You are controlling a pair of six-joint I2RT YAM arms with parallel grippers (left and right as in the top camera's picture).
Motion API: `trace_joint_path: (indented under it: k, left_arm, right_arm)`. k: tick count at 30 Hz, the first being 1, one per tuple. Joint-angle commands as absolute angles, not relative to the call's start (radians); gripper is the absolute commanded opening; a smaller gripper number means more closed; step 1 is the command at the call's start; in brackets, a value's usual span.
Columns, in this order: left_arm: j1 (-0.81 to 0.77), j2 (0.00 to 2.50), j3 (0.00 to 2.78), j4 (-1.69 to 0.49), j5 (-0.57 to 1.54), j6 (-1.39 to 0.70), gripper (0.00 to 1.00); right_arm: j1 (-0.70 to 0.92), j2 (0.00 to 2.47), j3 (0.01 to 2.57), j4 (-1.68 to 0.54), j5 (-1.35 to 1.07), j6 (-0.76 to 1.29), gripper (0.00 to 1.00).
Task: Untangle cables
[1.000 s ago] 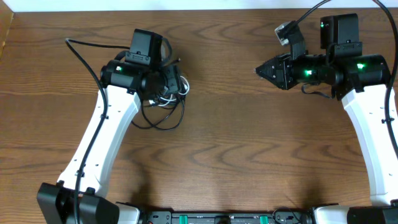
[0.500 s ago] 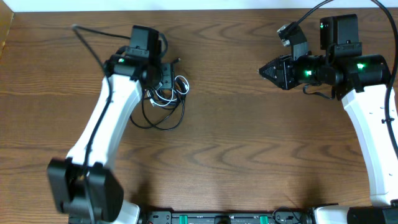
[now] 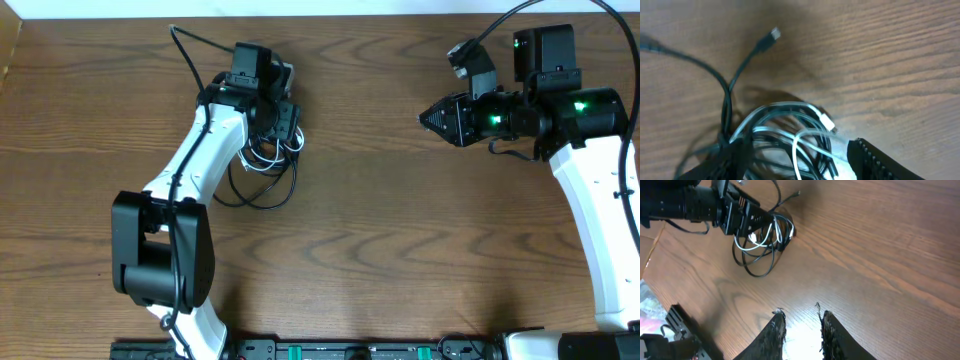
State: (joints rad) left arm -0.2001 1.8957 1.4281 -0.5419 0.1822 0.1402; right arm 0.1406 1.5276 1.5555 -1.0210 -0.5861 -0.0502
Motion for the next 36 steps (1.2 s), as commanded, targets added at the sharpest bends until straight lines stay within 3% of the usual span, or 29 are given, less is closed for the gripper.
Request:
trace_joint_path:
  k: [1, 19, 24, 28, 29, 36]
  left_arm:
    - [-0.201, 1.961, 1.425, -0.535, 0.172, 0.238, 0.66]
    - [-0.201, 2.056, 1.425, -0.524, 0.175, 0.299, 0.65]
    - [-0.201, 2.088, 1.425, -0.484, 0.175, 0.299, 0.48]
    - [-0.201, 2.075, 1.425, -0.479, 0.174, 0.293, 0.12]
    - [-0.201, 2.067, 1.426, -0.48, 0.172, 0.283, 0.08]
    - [-0.202, 1.92, 1.443, -0.487, 0.173, 0.186, 0.08]
  right_arm:
    - [0.145, 1.53, 1.555, -1.025, -0.581, -0.038, 0.23]
    - [0.146, 1.53, 1.555, -1.032, -0.551, -0.038, 0.28]
    - [0.146, 1.53, 1.555, -1.033, -0.551, -0.038, 0.29]
    - [0.145, 1.53, 1.555, -1.027, -0.551, -0.038, 0.3]
    - [0.146, 1.53, 1.555, -1.024, -0.551, -0.038, 0.3]
    - [0.146, 1.53, 1.555, -1.022, -0.552, -0.038, 0.31]
